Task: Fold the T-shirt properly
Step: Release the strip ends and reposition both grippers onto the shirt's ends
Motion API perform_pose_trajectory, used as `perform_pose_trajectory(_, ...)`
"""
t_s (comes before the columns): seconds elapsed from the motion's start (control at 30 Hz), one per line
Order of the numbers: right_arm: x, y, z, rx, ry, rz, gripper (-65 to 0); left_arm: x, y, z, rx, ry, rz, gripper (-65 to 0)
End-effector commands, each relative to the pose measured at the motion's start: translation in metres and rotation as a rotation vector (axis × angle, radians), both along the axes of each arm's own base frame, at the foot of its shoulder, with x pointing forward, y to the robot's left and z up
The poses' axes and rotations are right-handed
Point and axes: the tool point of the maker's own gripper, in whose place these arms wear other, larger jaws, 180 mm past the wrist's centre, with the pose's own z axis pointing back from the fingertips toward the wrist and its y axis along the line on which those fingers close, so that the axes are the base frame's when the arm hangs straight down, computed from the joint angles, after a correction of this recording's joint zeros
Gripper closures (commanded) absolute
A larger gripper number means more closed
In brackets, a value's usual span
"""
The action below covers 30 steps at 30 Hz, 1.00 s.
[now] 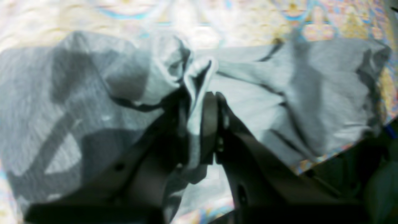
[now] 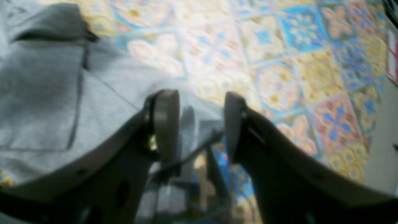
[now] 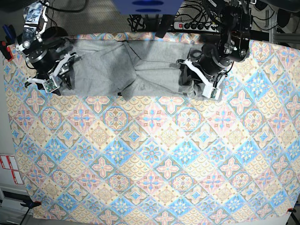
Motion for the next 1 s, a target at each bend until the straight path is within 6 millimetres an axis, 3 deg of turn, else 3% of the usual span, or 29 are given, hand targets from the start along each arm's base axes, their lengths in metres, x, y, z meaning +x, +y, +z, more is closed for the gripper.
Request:
perform_pose_trajectory(0.0,0.006,-0.004,0.012,0.002,-0.046,0.000,-23.2,0.008,-0.006,0.012,-0.024,-0.047,-0.004,0.0)
perform_pose_trajectory(0.13,0.006,-0.010,0.014,-0.007,-0.050,-0.015,-23.2,0.004,-0.022,0.011,-0.045,-0.037,-0.037,0.0)
perform_pose_trajectory(0.37,0.006,-0.009,0.014,-0.006,-0.050,-0.014,-23.2,0.000,-0.033,0.000,-0.054,0.004,-0.069,-1.1)
perform_pose_trajectory(0.5,0.007,-0.009,0.014,-0.005,-0.051,-0.013,-23.2,-0.006,-0.044,-0.002,-0.049,0.037,-0.128,-12.4)
perform_pose_trajectory(0.6,0.011,-0.007,0.017,-0.003,-0.062,-0.009,-23.2,-0.003,-0.048,0.011,-0.054,0.002,-0.143,-21.7)
perform_pose_trajectory(0.7,0.011,-0.008,0.017,-0.005,-0.063,-0.012,-23.2,0.000,-0.049,0.025,-0.060,-0.039,-0.148,-25.9)
perform_pose_trajectory(0.87,0.013,-0.010,0.018,-0.007,-0.068,-0.017,-23.2,-0.005,-0.034,0.039,-0.025,-0.082,-0.176,-26.2)
perform_pose_trajectory(0.97,0.011,-0.012,0.014,-0.006,-0.053,-0.022,-23.2,-0.002,-0.004,0.035,0.007,-0.064,-0.137,-26.2)
